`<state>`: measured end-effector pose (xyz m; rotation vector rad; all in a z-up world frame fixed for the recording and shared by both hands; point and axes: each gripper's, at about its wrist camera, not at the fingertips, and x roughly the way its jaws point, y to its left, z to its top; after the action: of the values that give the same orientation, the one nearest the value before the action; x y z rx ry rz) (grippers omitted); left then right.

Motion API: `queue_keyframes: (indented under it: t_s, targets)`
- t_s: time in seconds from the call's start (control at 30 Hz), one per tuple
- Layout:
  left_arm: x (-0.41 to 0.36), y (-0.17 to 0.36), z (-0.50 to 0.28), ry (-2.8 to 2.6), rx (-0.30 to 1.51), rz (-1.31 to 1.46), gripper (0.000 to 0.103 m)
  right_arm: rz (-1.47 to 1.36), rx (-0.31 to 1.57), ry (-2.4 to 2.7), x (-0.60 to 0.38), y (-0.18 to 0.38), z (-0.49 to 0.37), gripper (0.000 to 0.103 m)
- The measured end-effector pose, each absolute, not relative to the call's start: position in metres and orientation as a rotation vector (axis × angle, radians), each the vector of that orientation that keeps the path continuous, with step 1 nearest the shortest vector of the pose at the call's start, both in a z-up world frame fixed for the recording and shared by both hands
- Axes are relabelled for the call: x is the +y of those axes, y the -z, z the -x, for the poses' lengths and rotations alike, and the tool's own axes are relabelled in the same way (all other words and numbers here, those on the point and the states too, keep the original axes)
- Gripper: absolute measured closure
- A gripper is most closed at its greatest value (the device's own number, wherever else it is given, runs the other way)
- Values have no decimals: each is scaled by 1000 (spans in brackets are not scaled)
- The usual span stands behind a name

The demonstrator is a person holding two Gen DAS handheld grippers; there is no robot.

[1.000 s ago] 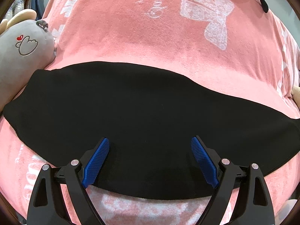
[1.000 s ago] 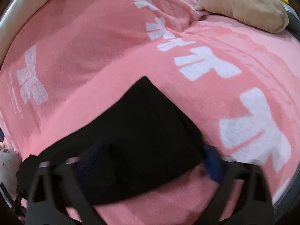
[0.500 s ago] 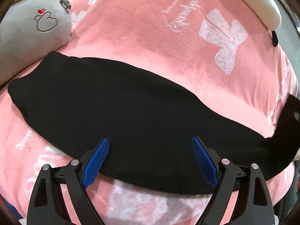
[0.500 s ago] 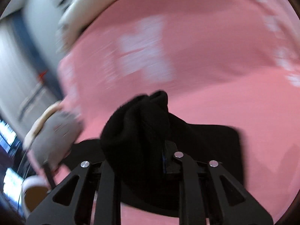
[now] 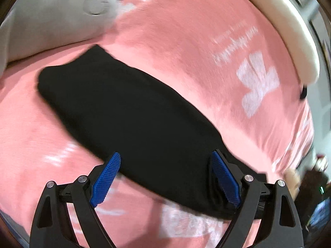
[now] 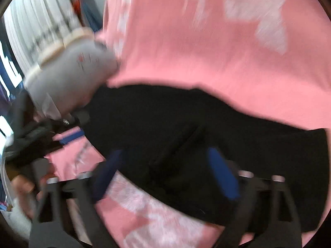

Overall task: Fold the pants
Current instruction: 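Grasp the folded pants end with the right gripper and fold it over again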

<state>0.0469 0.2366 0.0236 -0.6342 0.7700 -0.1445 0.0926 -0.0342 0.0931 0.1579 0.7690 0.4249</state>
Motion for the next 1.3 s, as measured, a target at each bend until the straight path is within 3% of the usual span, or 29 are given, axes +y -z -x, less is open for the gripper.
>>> queue_keyframes:
  t_s: [0.13,0.37,0.47,0.5,0.57,0.6,0.7,0.8,0.9,1.13,1.2,1.27,1.3]
  targets:
    - [290,-18,-39,54,772,744,17,-198,752,-211,-118,-112,-67,10]
    - [306,-21,-26,-40,729,731,17,-442,912,86,-238,-42,-61,14]
    - [293,-27,-27,-14,717,681,16,-520,949,31,-237,-19,-70,28]
    - [293,-28,-24,-12,706,672,16,-494,932,34,-232,-19,-73,43]
    - [288,-30,-23,-6,700,647,16,-477,916,17,-220,-25,-77,61]
    - [288,-30,-24,-3,705,640,16,-478,898,19,-216,-30,-77,76]
    - [288,-26,-25,-17,722,652,16,-429,790,-20,-200,-66,-68,79]
    - [294,-19,-30,-24,746,701,16,-276,760,-12,-180,-77,-69,77]
    - [305,-9,-35,-54,759,784,16,-142,864,87,-179,-40,-82,71]
    - [320,12,-69,-96,784,906,16,-400,834,4,-212,-32,-73,57]
    - [326,20,-81,-124,771,938,16,-435,819,-2,-218,-33,-70,33]
    - [329,18,-84,-132,723,943,18,-455,773,14,-220,-39,-66,23]
    - [329,16,-87,-115,705,939,25,-464,753,16,-220,-39,-66,21]
